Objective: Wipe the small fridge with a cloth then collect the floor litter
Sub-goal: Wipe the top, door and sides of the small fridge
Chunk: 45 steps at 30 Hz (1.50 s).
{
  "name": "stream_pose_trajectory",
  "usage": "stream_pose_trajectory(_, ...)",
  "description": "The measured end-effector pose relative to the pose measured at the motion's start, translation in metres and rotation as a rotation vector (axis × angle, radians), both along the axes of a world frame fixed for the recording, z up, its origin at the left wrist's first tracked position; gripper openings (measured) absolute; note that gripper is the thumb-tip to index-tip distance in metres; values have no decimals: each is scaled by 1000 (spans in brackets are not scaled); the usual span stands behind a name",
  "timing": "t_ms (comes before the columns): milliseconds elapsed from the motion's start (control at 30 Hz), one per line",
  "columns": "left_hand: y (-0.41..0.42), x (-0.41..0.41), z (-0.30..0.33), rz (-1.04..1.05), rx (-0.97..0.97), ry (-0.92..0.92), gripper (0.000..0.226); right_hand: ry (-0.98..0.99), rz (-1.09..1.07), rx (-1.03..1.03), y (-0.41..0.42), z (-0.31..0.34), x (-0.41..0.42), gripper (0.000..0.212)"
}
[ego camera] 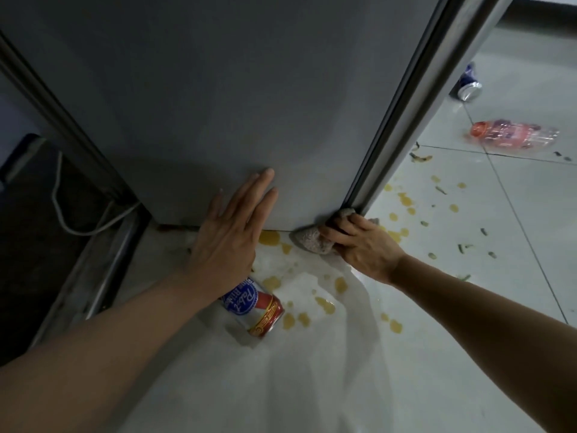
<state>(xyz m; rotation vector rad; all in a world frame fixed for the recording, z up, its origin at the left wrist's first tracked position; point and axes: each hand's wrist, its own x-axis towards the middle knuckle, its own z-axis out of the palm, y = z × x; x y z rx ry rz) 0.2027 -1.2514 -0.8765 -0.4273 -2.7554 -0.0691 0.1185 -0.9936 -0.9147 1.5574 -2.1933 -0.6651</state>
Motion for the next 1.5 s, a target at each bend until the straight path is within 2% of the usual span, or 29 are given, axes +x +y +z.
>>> stream_pose_trajectory(67, -3, 3, 0, -4, 5, -4, 84, 41, 0, -39, -1, 10, -1, 17)
stream_pose_trajectory(167, -8, 2, 3, -18, 1, -6, 80, 59, 4, -341, -3, 24, -5, 23)
stream_pose_trajectory(233, -11, 1, 3, -31, 3, -12, 82, 66, 15, -421, 2, 23, -6, 22)
stream_pose_trajectory(333, -15, 1, 1, -44, 8, 2, 83, 38, 50, -208, 2, 7, -7, 21)
stream_pose_trajectory(400, -16, 1, 1, -58, 20, 4, 83, 1, 36, -38, -1, -1, -6, 12)
stream_pose_trajectory(467, -19, 1, 3, -62, 17, -8, 85, -5, -1, 29, -3, -3, -9, 22)
stream_pose_trajectory(533, -24, 1, 6, -50, 0, -44, 89, -3, -4, 23, -2, -1, -11, 25)
stream_pose_trajectory(633, -33, 6, 10, -20, -26, -133, 100, 30, 1, -32, -7, 3, -10, 17)
stream_pose_trajectory(767, -50, 16, 12, 36, 12, -191, 108, 56, -9, -57, -25, 6, -1, 19)
stream_pose_trajectory(867, -63, 23, 11, 80, 27, -191, 102, 41, -21, -50, -47, 11, 5, 22)
stream_pose_trajectory(1000, -73, 27, 9, 92, 74, -156, 88, 48, -32, 4, -107, 16, 15, 53)
stream_pose_trajectory(1133, -79, 28, 5, 111, 79, -136, 88, 68, -17, 40, -146, 23, 20, 60)
stream_pose_trajectory(1300, -80, 32, 2, 144, 86, -223, 93, 117, -82, 222, -82, 32, 14, 53)
stream_pose_trajectory(1400, -80, 35, 5, 159, 80, -282, 93, 117, -101, 233, -43, 37, 10, 42)
stream_pose_trajectory(1500, -84, 34, 13, 162, 52, -310, 89, 120, -85, 173, -46, 37, 11, 37)
